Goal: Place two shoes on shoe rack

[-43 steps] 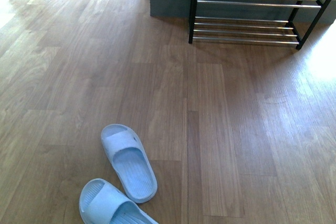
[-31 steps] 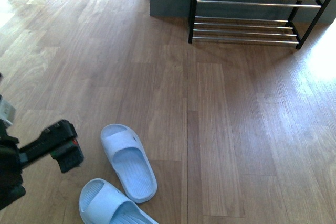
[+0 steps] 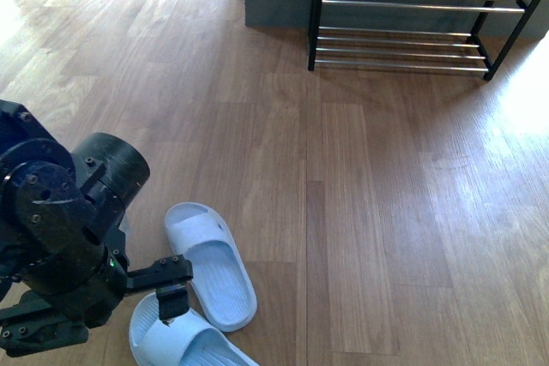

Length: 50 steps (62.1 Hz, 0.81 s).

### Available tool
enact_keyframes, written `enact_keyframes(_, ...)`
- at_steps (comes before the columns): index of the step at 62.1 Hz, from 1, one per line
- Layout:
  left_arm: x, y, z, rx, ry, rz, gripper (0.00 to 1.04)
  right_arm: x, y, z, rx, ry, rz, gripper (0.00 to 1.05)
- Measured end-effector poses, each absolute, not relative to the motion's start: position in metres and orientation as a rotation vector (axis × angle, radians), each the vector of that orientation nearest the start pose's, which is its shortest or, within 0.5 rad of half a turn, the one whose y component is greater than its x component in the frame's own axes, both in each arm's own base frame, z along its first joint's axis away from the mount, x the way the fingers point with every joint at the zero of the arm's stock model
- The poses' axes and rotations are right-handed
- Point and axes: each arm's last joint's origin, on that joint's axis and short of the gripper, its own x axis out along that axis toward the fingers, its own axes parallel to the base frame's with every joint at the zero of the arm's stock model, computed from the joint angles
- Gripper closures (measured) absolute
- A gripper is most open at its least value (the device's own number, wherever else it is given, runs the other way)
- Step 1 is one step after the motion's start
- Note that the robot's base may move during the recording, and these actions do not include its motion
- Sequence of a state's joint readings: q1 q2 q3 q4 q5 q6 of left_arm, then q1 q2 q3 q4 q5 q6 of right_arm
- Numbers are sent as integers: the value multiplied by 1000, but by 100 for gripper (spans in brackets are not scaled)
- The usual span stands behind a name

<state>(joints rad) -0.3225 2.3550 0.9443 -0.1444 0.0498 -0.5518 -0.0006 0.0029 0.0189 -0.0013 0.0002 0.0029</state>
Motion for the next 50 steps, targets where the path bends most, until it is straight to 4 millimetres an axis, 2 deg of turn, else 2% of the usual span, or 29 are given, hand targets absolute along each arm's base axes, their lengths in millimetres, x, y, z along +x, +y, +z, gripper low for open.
enact_keyframes(7, 294, -101, -56, -189, 1639, 134, 9, 97, 0, 170, 3, -15, -1, 9)
enact_keyframes(34, 310, -118, -98, -69, 1780, -2, 9, 97, 0, 170, 3, -15, -1, 9)
enact_keyframes(50, 313, -117, -119, -7, 1894, -8, 9, 97, 0, 170, 3, -15, -1, 9)
